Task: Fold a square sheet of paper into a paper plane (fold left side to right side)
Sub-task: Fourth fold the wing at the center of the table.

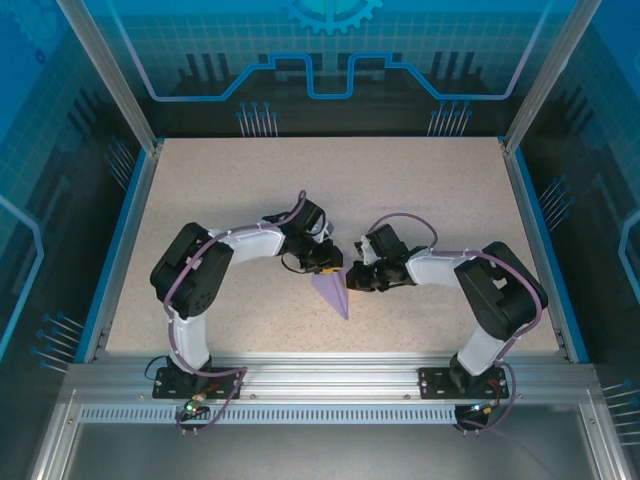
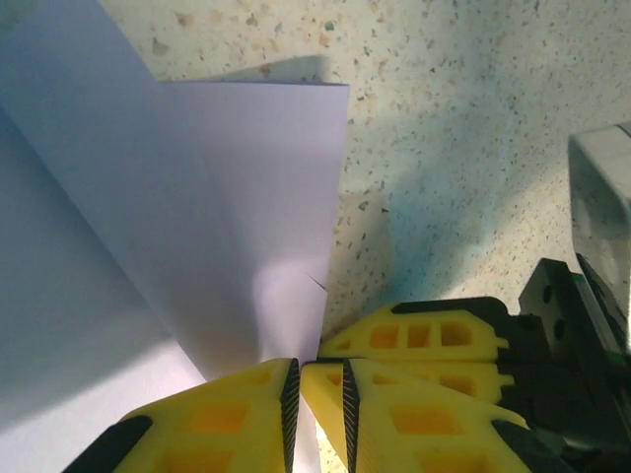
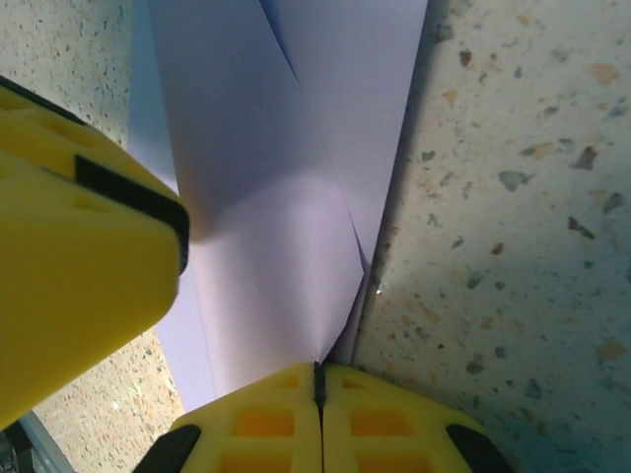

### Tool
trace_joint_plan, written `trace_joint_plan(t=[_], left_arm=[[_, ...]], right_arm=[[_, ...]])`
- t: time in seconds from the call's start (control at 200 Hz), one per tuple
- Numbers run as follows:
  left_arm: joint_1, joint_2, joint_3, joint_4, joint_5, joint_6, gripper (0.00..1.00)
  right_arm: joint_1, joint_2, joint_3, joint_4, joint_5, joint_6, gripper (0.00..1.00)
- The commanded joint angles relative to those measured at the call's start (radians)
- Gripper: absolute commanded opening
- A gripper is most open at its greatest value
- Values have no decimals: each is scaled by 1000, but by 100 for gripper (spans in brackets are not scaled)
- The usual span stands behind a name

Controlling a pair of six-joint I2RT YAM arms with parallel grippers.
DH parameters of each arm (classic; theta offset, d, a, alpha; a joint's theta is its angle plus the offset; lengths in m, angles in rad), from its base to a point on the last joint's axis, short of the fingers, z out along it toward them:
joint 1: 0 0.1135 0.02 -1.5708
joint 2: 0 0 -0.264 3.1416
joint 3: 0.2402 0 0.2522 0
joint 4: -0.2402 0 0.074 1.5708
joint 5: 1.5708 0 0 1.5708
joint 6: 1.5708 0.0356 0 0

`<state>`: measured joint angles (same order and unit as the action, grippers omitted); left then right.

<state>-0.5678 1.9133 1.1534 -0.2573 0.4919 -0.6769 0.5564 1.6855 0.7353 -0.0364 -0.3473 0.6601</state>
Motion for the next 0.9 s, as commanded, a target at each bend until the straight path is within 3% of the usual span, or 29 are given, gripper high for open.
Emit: trace_joint_plan(t=[0.0,0.7,0.785,0.89], left_arm=[[-6,26,29,-12,24,26,23],[-6,64,-52,-50,-78,28,17],[-6,65,-68,-38,-78,20,16],[-7,67,-83,-24,-78,14,16]], right_arm=[[22,44,-10,-120,56,-22,5],[19,16,15,-151,85,-49,8],[11,-35,26,-146,82,-54,11],[5,-111,32,-157,93,-57,23]])
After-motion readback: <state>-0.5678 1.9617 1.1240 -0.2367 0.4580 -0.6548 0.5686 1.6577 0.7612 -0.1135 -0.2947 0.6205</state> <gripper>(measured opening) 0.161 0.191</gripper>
